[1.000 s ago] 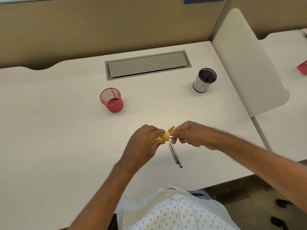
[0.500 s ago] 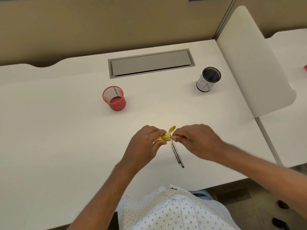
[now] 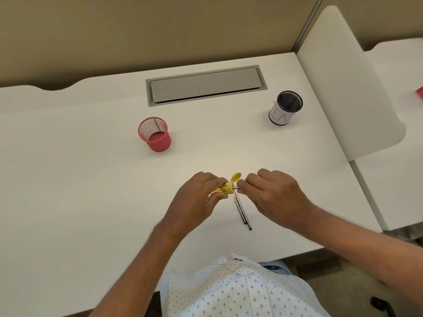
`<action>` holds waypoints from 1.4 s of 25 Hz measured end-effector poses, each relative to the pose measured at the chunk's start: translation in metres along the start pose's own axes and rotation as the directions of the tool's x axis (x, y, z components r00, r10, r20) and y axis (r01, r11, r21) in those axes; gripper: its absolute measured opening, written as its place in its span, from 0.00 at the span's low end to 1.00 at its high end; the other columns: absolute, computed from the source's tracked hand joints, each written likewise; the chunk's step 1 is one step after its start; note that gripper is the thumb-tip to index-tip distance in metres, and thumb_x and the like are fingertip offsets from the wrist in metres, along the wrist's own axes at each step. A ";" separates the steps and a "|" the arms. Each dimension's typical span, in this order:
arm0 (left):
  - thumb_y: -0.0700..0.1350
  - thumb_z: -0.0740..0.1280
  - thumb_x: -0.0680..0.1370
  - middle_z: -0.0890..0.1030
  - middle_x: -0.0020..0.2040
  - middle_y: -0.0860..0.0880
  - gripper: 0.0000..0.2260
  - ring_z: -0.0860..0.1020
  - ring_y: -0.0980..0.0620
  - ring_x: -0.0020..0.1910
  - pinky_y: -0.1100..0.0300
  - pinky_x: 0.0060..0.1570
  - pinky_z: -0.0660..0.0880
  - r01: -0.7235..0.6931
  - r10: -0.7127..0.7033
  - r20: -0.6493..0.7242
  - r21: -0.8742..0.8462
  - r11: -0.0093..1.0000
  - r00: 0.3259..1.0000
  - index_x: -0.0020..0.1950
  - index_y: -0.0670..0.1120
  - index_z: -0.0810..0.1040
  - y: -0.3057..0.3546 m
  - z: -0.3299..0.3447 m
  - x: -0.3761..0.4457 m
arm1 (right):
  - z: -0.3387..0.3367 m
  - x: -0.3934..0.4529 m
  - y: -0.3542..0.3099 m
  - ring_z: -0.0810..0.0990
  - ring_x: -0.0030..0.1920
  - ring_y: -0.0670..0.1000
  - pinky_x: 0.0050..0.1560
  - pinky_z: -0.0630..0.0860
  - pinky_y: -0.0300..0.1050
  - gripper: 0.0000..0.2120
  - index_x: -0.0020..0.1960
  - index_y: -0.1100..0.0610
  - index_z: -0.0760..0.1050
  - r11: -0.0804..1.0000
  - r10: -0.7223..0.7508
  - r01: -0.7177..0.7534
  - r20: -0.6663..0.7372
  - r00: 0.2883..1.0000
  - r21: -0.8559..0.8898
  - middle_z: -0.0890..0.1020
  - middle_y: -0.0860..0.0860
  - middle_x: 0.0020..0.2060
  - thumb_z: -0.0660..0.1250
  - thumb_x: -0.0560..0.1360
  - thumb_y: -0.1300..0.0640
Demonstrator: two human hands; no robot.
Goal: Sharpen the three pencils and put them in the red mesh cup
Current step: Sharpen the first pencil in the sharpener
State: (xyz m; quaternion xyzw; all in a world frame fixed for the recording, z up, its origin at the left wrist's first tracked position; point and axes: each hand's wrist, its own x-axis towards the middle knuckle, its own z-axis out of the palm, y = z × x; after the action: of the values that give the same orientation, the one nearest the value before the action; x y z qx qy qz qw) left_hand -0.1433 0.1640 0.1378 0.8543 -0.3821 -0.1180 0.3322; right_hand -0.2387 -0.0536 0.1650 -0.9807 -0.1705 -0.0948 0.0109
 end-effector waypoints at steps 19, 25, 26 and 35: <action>0.46 0.74 0.77 0.84 0.52 0.50 0.13 0.78 0.49 0.49 0.54 0.47 0.78 -0.020 0.020 -0.043 0.006 1.000 0.999 0.60 0.46 0.83 0.005 -0.005 0.010 | -0.001 0.011 0.006 0.74 0.31 0.51 0.27 0.71 0.48 0.08 0.50 0.53 0.82 0.987 0.076 -0.077 0.012 0.997 0.141 0.79 0.48 0.35 0.66 0.83 0.52; 0.44 0.77 0.75 0.84 0.49 0.47 0.12 0.79 0.46 0.44 0.52 0.43 0.78 -0.123 0.138 -0.100 0.141 0.982 0.985 0.58 0.44 0.84 0.008 -0.004 0.011 | -0.014 0.051 0.039 0.57 0.26 0.45 0.26 0.55 0.38 0.17 0.43 0.54 0.80 -0.048 0.045 -0.894 0.895 0.444 0.445 0.64 0.44 0.27 0.64 0.84 0.45; 0.44 0.77 0.75 0.84 0.49 0.47 0.13 0.79 0.46 0.44 0.52 0.43 0.78 -0.127 0.142 -0.099 0.147 0.981 0.985 0.58 0.44 0.84 0.007 -0.005 0.012 | -0.013 0.050 0.039 0.58 0.26 0.45 0.26 0.56 0.37 0.17 0.45 0.55 0.81 -0.063 0.047 -0.892 0.894 0.446 0.448 0.65 0.44 0.27 0.64 0.83 0.44; 0.46 0.74 0.77 0.83 0.52 0.51 0.13 0.77 0.51 0.49 0.57 0.47 0.76 -0.019 0.019 -0.047 -0.001 1.000 0.999 0.61 0.47 0.83 0.005 -0.007 0.014 | 0.000 0.008 0.014 0.73 0.32 0.52 0.28 0.70 0.50 0.05 0.53 0.55 0.83 1.000 -0.023 0.022 -0.072 0.997 -0.018 0.79 0.50 0.36 0.68 0.83 0.57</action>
State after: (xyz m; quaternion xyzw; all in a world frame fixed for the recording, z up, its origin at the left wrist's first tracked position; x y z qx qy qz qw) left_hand -0.1334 0.1545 0.1478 0.8528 -0.3823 -0.0950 0.3427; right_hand -0.2266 -0.0640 0.1668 -0.9747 -0.1802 -0.1318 0.0075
